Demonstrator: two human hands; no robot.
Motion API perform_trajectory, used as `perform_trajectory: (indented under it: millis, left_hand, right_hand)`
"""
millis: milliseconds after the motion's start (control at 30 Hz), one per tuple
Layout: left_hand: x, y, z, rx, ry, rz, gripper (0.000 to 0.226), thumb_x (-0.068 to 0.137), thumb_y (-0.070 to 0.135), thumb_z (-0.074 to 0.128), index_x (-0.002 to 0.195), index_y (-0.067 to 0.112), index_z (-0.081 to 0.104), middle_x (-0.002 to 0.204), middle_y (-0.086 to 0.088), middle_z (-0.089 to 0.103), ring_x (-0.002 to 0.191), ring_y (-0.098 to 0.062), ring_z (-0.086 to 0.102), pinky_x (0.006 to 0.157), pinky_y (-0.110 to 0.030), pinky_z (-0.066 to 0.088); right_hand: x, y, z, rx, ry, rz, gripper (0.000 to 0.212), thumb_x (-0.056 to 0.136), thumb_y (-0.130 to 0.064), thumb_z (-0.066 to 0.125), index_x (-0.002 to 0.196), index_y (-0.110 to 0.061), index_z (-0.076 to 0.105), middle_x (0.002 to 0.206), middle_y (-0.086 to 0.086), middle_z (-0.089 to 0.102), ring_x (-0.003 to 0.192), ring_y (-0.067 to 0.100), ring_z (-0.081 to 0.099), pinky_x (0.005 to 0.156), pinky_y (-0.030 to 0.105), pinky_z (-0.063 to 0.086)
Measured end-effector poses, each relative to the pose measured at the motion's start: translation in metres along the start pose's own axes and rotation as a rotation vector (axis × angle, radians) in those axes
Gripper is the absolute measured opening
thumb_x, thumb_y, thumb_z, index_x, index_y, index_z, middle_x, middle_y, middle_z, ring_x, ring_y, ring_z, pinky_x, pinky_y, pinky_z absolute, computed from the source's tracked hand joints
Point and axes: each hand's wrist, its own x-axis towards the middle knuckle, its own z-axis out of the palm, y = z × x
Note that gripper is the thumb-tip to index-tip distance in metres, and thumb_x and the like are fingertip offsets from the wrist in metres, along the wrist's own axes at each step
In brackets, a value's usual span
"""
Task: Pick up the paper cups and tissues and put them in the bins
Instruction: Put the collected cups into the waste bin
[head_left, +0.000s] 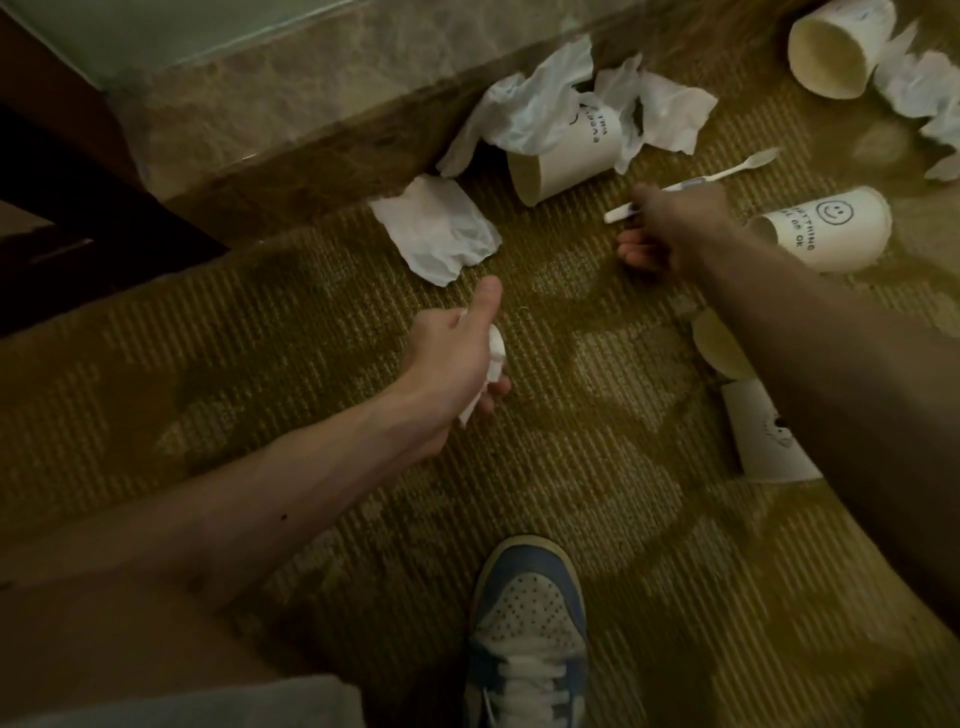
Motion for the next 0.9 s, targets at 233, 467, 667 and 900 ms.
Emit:
perform_trajectory:
  millis: [233, 467, 667, 900]
  left_hand:
    - [0.001, 0.008, 0.000, -0.075, -0.056, 0.060, 0.012, 0.098, 0.014, 0.059, 0.106, 0.014, 0.067, 0.075, -0.003, 0.070, 0.061, -0.012, 0.063, 0.052, -0.023, 0.052]
    - [0.002, 0.026, -0.003, 0.176, 0.100, 0.269, 0.041, 0.099, 0.051, 0.047, 0.086, 0.019, 0.071, 0.056, 0.009, 0.058, 0.051, 0.002, 0.055, 0.051, -0.020, 0.048]
    - [-0.008, 0.035, -0.003, 0.297, -0.070, 0.511, 0.061, 0.090, 0.060, 0.056, 0.085, 0.000, 0.065, 0.056, 0.014, 0.050, 0.049, 0.004, 0.048, 0.046, -0.010, 0.039]
    - [-0.016, 0.035, -0.021, 0.312, 0.048, 0.556, 0.045, 0.101, 0.041, 0.048, 0.078, 0.004, 0.060, 0.063, -0.001, 0.053, 0.058, -0.014, 0.053, 0.056, -0.033, 0.046]
  right_hand:
    - [-0.012, 0.007, 0.000, 0.043, -0.041, 0.014, 0.029, 0.100, -0.026, 0.046, 0.097, 0.000, 0.059, 0.069, 0.012, 0.061, 0.031, 0.012, 0.053, 0.037, 0.020, 0.046]
    - [-0.102, 0.059, 0.009, -0.032, -0.335, -0.261, 0.029, 0.101, -0.022, 0.046, 0.083, -0.007, 0.063, 0.063, 0.003, 0.064, 0.048, 0.009, 0.059, 0.044, 0.021, 0.047]
    - [-0.158, 0.063, 0.019, -0.131, -0.665, -0.535, 0.029, 0.102, -0.026, 0.047, 0.084, -0.010, 0.063, 0.069, 0.003, 0.066, 0.054, 0.006, 0.059, 0.052, 0.021, 0.047]
    - [-0.131, 0.023, -0.005, -0.398, -0.812, -0.567, 0.018, 0.094, -0.039, 0.057, 0.095, -0.024, 0.067, 0.089, -0.003, 0.072, 0.079, 0.010, 0.069, 0.066, 0.022, 0.055]
